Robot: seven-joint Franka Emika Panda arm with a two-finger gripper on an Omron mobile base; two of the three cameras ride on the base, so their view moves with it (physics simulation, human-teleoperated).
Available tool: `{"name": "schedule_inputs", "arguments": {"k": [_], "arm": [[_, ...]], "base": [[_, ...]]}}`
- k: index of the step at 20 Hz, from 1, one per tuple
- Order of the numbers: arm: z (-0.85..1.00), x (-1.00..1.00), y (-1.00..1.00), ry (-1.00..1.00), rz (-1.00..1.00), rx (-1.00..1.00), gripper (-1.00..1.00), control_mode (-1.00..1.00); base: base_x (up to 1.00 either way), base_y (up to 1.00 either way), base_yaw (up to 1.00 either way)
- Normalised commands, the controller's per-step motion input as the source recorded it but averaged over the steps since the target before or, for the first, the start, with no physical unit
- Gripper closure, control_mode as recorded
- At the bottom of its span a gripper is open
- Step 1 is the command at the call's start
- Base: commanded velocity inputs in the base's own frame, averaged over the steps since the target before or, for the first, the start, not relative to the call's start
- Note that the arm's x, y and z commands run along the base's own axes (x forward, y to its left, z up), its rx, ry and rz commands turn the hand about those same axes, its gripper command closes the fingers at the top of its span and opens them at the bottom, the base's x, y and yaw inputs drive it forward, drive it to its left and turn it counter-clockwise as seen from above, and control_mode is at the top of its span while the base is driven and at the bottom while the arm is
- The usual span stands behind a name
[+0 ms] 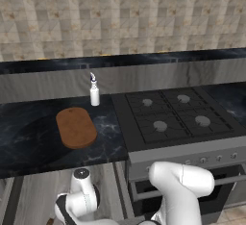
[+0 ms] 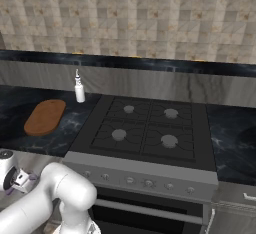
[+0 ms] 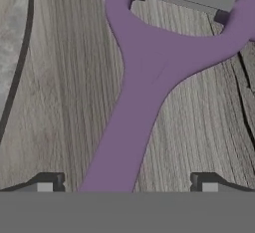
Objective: Open the drawer on the left and place the cutting tools on the cutting board.
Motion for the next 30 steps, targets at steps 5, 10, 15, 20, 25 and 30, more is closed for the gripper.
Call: {"name": "schedule_inputs", "arguments": {"k": [5,10,15,20,25,30], "arm": [[-0.06,0.00,0.00,0.04,0.00,0.00,1.00,-1.00],[0.00,0.00,0.00,0.03,0.00,0.00,1.00,-1.00],[0.34,-0.14,0.00,0.00,0.00,0.00,1.00,-1.00],[0.95,-0.10,0.00,0.00,0.02,0.07,1.00,-1.00],[0.98,-0.46,-0.04,-0.01,0.07,0.12,1.00,-1.00],[0.68,-0.73,-0.15,-0.02,0.21,0.09,1.00,-1.00]], "base": [[0.00,0.00,0.00],[0.00,0.00,0.00],[0.00,0.00,0.00],[0.00,0.00,0.00],[0.00,0.00,0.00],[0.00,0.00,0.00]]}}
